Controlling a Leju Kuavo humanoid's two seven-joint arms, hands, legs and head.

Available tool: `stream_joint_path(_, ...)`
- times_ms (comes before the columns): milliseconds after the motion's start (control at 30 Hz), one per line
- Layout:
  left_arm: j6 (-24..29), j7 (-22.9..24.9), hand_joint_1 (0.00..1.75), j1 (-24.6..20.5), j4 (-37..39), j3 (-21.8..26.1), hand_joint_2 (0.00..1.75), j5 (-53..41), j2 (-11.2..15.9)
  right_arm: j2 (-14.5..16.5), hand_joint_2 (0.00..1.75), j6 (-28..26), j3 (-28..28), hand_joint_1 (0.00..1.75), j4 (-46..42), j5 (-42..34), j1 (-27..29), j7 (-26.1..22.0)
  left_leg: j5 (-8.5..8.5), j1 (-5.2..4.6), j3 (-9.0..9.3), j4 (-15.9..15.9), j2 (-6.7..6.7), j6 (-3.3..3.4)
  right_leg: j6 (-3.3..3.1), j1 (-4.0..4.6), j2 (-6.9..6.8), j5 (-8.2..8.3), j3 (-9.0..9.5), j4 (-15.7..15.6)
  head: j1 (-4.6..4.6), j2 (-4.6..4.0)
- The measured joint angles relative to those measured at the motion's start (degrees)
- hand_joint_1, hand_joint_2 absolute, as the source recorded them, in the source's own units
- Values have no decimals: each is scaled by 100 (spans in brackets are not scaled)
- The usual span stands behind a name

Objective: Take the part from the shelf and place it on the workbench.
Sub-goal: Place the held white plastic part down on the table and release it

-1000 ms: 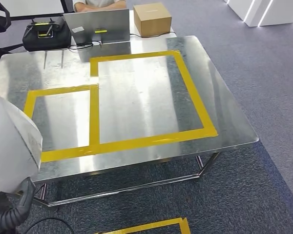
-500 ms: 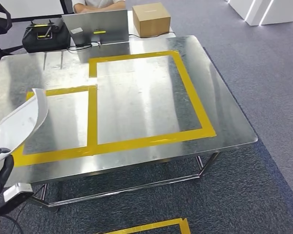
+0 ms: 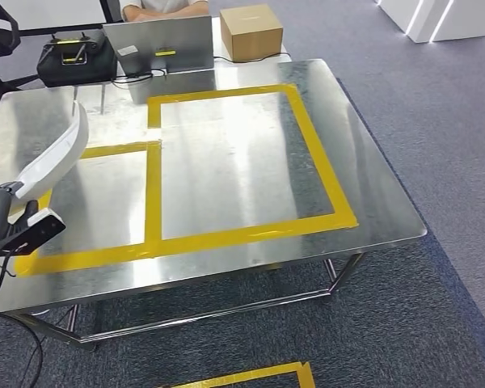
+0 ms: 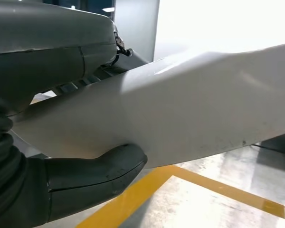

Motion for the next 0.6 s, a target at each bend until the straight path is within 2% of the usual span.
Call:
stream_joint_path(200,-67,316,175,-895,1262,-464,175,-412,-174,-2,175,28,49,0,-4,53,-16,32,1,0,0,0,3,0,-1,0,7,5,34,-1,-2,0)
stream_joint_path(400,141,224,175,-1314,2108,-782,175,-506,-418,-2,175,31,61,0,-4,58,-18,45,0,-1,0,0,4,0,-1,0,9,6,35,-1,-2,0)
stream_joint_path(533,166,232,0,-1364,2298,-901,175,-494,-502,-2,0,31,79,0,-4,81,-17,52,0,-1,0,-1,10,0,-1,1,14,6,33,-1,-2,0)
stream_joint_path(600,214,273,0,-1369,2347,-922,175,-445,-525,-2,0,31,86,0,-4,87,-16,59,0,-1,0,-1,9,0,-1,1,13,5,33,-1,-2,0)
